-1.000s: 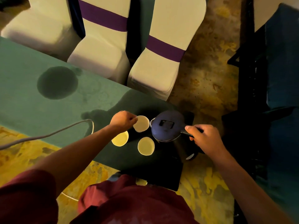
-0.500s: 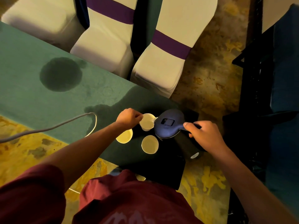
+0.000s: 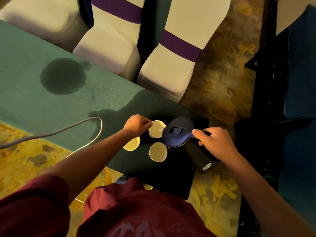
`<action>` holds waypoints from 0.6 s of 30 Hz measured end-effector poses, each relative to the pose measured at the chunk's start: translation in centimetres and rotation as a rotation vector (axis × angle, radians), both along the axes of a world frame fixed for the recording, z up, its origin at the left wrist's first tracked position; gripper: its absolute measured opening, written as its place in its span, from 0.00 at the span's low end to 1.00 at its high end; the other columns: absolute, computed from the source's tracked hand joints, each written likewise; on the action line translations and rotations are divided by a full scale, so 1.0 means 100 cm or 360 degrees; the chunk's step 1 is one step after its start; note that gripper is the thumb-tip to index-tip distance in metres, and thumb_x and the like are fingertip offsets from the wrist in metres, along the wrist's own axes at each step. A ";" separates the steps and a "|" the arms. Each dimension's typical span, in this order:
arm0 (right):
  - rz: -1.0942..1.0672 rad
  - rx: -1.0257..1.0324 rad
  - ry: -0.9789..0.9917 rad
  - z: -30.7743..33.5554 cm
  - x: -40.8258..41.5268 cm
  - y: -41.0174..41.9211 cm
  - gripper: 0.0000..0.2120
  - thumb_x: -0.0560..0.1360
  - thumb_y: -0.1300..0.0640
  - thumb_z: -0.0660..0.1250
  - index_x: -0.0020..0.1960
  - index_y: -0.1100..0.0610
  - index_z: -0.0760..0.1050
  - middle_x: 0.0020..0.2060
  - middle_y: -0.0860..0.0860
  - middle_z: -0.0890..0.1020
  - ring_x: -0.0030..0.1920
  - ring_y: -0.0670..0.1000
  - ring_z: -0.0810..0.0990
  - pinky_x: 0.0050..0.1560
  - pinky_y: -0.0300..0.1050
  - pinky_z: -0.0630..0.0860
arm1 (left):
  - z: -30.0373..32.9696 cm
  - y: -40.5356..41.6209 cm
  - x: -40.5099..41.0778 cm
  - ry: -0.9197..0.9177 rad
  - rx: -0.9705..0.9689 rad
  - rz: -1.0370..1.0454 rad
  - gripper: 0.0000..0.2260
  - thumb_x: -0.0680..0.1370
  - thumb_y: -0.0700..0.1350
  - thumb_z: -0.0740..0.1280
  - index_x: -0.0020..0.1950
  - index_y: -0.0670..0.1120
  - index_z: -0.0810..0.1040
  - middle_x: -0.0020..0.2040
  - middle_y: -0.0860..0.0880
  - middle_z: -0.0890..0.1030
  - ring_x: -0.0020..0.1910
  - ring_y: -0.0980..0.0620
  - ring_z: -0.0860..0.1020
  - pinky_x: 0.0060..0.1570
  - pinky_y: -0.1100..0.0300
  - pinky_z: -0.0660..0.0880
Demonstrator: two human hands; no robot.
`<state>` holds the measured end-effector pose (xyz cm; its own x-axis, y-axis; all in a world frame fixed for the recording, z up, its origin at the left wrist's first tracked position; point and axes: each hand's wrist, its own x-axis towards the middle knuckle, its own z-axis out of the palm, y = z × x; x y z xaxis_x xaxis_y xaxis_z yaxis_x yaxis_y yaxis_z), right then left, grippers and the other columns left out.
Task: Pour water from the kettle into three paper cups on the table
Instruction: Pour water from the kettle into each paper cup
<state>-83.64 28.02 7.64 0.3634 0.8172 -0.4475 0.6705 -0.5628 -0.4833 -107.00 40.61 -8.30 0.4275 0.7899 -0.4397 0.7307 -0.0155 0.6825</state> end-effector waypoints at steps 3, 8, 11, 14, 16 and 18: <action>0.0001 -0.0019 -0.0004 0.001 -0.001 -0.001 0.23 0.77 0.43 0.68 0.30 0.57 0.80 0.19 0.45 0.76 0.28 0.48 0.77 0.32 0.46 0.68 | -0.002 0.001 -0.001 -0.0012 -0.0015 -0.0003 0.13 0.81 0.51 0.66 0.62 0.49 0.83 0.52 0.48 0.86 0.45 0.54 0.82 0.46 0.57 0.80; 0.0003 -0.0036 -0.0014 0.001 -0.002 0.000 0.22 0.77 0.43 0.68 0.29 0.55 0.80 0.20 0.45 0.77 0.29 0.47 0.78 0.32 0.45 0.68 | -0.004 0.002 -0.001 -0.0026 -0.0026 -0.0008 0.13 0.81 0.51 0.66 0.62 0.49 0.83 0.53 0.48 0.86 0.47 0.53 0.82 0.45 0.59 0.79; -0.0006 -0.0022 -0.0017 0.001 -0.001 -0.001 0.22 0.77 0.44 0.68 0.30 0.56 0.80 0.20 0.45 0.76 0.28 0.47 0.78 0.31 0.44 0.68 | -0.006 0.003 -0.002 -0.0028 -0.0039 -0.0006 0.13 0.81 0.52 0.66 0.62 0.49 0.83 0.53 0.49 0.86 0.47 0.54 0.82 0.46 0.58 0.80; -0.0002 -0.0045 -0.0015 0.001 -0.002 0.000 0.22 0.78 0.44 0.68 0.30 0.56 0.80 0.21 0.43 0.78 0.29 0.47 0.78 0.31 0.44 0.68 | -0.007 0.002 -0.002 -0.0036 -0.0045 0.0002 0.13 0.80 0.52 0.67 0.61 0.49 0.83 0.53 0.49 0.86 0.46 0.55 0.82 0.46 0.58 0.80; -0.0014 -0.0060 -0.0014 0.001 -0.002 -0.001 0.22 0.77 0.43 0.68 0.30 0.55 0.80 0.21 0.41 0.78 0.29 0.46 0.78 0.31 0.44 0.68 | -0.007 0.002 -0.002 -0.0044 -0.0049 0.0000 0.13 0.81 0.51 0.67 0.62 0.49 0.83 0.52 0.49 0.86 0.45 0.55 0.82 0.44 0.60 0.78; -0.0038 -0.0061 -0.0003 0.002 -0.003 -0.002 0.22 0.77 0.44 0.68 0.29 0.55 0.80 0.20 0.42 0.78 0.29 0.46 0.78 0.32 0.44 0.69 | -0.007 0.002 -0.002 -0.0051 -0.0047 -0.0004 0.13 0.81 0.51 0.66 0.62 0.49 0.83 0.52 0.48 0.86 0.44 0.55 0.81 0.42 0.62 0.75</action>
<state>-83.92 27.84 7.79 0.3837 0.7903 -0.4776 0.6576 -0.5970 -0.4595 -107.18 40.84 -8.98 0.4435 0.7759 -0.4486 0.7083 0.0033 0.7059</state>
